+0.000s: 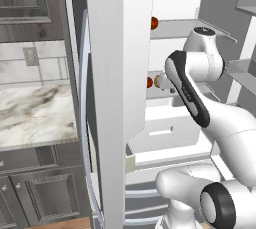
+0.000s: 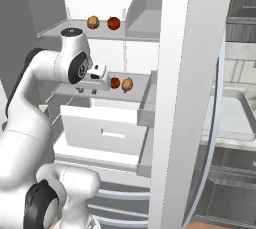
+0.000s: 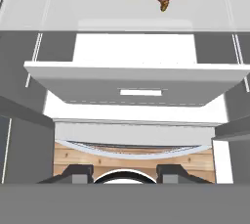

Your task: Place one tomato and one chicken drumstick in each tupperware on the nearby counter, to pack two identical lunches.

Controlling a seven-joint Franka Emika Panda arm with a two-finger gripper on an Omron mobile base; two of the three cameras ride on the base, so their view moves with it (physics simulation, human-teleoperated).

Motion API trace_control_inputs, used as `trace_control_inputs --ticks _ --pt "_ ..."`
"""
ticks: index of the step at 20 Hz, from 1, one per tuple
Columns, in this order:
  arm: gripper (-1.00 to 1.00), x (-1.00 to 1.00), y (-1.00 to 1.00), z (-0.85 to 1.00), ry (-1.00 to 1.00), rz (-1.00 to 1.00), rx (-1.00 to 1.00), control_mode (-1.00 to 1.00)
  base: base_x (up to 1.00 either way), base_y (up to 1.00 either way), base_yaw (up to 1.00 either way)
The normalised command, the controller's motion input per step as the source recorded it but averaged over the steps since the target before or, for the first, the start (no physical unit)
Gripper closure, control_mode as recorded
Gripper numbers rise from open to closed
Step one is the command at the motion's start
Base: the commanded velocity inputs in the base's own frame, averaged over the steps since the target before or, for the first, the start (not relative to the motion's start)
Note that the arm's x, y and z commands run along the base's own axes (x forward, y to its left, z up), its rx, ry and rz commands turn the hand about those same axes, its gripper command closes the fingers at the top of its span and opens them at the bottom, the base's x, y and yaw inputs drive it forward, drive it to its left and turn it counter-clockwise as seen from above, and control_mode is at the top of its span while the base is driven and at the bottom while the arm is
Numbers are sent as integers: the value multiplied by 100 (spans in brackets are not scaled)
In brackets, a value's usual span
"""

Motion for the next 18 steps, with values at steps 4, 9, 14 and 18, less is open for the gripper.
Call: trace_control_inputs --ticks 4,9,14,18 --pt "-100 -16 -9 0 -5 0 0 -100 0 0 0" --pt "-100 -34 -1 34 -31 0 0 -100 0 0 0" --pt "-100 -18 0 55 -43 0 0 -100 0 0 0" --pt "-100 -1 0 59 -35 0 0 -100 0 0 0"
